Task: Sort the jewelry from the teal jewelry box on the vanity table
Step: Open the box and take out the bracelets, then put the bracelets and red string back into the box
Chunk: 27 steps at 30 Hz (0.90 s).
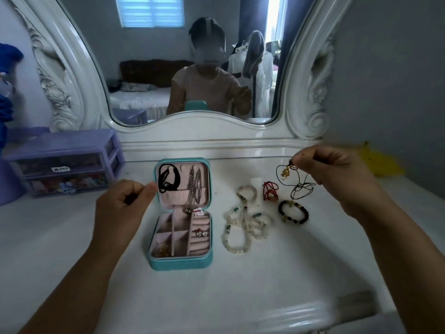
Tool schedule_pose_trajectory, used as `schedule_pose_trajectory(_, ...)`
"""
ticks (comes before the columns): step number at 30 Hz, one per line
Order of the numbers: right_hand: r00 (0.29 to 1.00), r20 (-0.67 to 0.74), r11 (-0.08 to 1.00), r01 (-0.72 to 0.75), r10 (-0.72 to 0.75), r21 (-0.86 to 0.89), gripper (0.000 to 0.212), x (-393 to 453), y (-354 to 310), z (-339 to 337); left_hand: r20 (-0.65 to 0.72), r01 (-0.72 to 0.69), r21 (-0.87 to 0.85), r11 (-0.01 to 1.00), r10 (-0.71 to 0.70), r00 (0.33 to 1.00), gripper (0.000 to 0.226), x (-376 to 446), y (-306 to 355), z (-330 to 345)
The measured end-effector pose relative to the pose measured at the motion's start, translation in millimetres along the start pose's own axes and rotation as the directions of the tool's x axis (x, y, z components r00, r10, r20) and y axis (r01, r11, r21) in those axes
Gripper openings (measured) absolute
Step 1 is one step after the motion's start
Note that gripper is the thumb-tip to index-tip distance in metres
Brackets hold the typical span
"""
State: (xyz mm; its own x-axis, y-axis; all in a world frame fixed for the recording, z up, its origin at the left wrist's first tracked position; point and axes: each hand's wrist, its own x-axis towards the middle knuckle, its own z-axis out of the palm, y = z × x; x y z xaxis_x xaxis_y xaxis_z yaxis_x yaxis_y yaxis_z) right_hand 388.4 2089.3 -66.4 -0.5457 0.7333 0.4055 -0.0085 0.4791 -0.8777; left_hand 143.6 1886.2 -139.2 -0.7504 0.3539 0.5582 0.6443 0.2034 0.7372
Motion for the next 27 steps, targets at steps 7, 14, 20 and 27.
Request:
schedule_pose_trajectory(7,0.99,0.105,0.988,-0.078,0.092,-0.134,0.019,-6.1,12.8,-42.4,0.052,0.02,0.027,0.999,-0.021,0.998,0.03,-1.6,-5.5,3.8)
schedule_pose_trajectory(14,0.869,0.323,0.861,-0.199,0.376,-0.468,0.006,-8.4,31.8,-58.9,0.105,0.016,0.056,0.998,-0.022,0.994,0.029,-1.7,-8.9,7.0)
schedule_pose_trajectory(20,0.917,0.197,0.768,-0.157,0.347,-0.621,0.009,2.6,74.1,-47.1,0.116,0.009,0.066,0.998,-0.017,0.993,0.027,-3.2,-7.4,8.6)
schedule_pose_trajectory(27,0.992,0.079,0.795,-0.029,0.097,-0.606,0.006,-0.1,109.1,-36.5,0.162,-0.048,0.048,0.998,0.04,0.986,0.027,-10.5,1.9,9.0)
